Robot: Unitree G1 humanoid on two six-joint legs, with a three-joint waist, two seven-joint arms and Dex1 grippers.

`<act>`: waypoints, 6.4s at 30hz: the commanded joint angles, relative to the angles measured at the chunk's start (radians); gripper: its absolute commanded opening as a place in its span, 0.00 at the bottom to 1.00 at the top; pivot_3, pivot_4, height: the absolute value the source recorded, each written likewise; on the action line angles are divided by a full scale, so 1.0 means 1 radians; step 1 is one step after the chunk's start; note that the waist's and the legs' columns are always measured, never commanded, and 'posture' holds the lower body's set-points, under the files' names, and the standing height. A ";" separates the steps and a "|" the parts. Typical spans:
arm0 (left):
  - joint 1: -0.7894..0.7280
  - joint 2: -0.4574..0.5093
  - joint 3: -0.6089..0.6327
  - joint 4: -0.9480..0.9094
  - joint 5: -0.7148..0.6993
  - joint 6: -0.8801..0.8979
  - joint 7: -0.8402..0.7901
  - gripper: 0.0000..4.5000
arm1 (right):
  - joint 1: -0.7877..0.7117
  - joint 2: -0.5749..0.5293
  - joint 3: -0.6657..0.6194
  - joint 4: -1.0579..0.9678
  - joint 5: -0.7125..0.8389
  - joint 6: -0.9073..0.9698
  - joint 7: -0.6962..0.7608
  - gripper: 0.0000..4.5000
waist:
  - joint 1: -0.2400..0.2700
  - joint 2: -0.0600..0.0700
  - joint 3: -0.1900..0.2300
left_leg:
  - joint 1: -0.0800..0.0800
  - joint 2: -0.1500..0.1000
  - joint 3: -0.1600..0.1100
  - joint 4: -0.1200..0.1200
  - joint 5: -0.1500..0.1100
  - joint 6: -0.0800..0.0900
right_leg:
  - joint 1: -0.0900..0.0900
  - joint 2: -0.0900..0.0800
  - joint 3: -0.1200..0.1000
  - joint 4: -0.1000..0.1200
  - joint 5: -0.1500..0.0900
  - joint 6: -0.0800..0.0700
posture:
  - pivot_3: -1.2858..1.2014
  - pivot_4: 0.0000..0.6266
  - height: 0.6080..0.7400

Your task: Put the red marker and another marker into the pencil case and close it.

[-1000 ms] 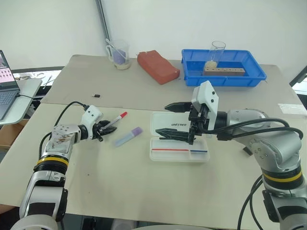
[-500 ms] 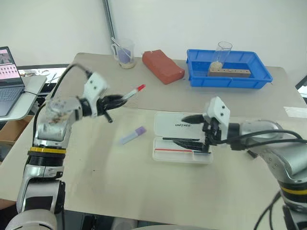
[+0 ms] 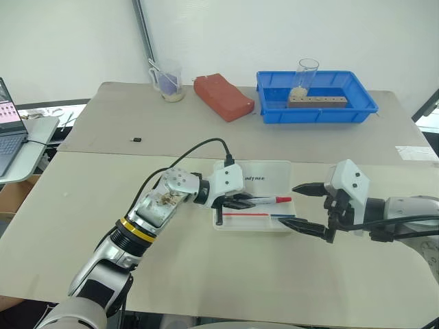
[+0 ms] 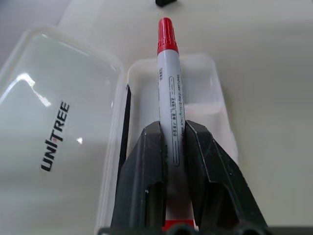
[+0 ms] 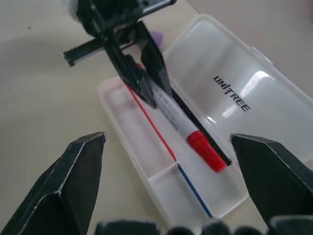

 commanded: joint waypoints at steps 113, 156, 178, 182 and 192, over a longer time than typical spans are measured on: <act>0.170 0.040 0.177 -0.355 -0.218 -0.139 -0.099 1.00 | -0.101 -0.107 0.115 0.931 -0.450 -0.348 0.206 0.83 | 0.006 0.004 -0.002 | 0.007 -0.001 0.003 0.002 0.000 0.000 | 0.011 -0.002 -0.001 -0.001 -0.001 -0.001 | 0.52 0.24 1.00; 0.235 0.206 0.162 -0.483 -0.229 -0.003 -0.094 1.00 | -0.213 -0.020 0.405 0.373 -0.406 -0.307 0.319 0.42 | 0.003 0.003 0.001 | 0.008 -0.001 0.003 0.001 -0.001 0.000 | 0.010 -0.004 -0.001 -0.002 -0.002 0.000 | 0.52 0.24 1.00; -0.247 0.004 0.332 0.503 -0.064 -0.047 0.174 0.01 | -0.317 0.159 0.041 0.075 -0.009 0.085 -0.057 0.98 | 0.009 0.003 -0.001 | -0.001 -0.001 0.001 0.001 0.000 0.001 | 0.000 -0.002 -0.002 0.001 -0.001 0.000 | 0.52 0.24 1.00; -0.317 -0.038 0.306 0.643 -0.030 -0.063 0.112 0.01 | -0.333 0.155 0.042 0.045 0.007 0.102 -0.094 0.98 | 0.007 0.003 -0.001 | -0.001 -0.002 0.000 0.000 0.000 0.001 | 0.000 -0.002 -0.001 0.001 -0.001 0.000 | 0.52 0.24 1.00; -0.371 -0.072 0.309 0.712 -0.040 -0.038 -0.081 0.01 | -0.327 0.104 -0.014 0.031 0.054 0.118 -0.113 0.98 | 0.003 0.004 -0.001 | -0.003 -0.002 -0.001 0.000 0.000 0.001 | -0.002 -0.001 -0.002 0.001 -0.001 0.000 | 0.52 0.24 1.00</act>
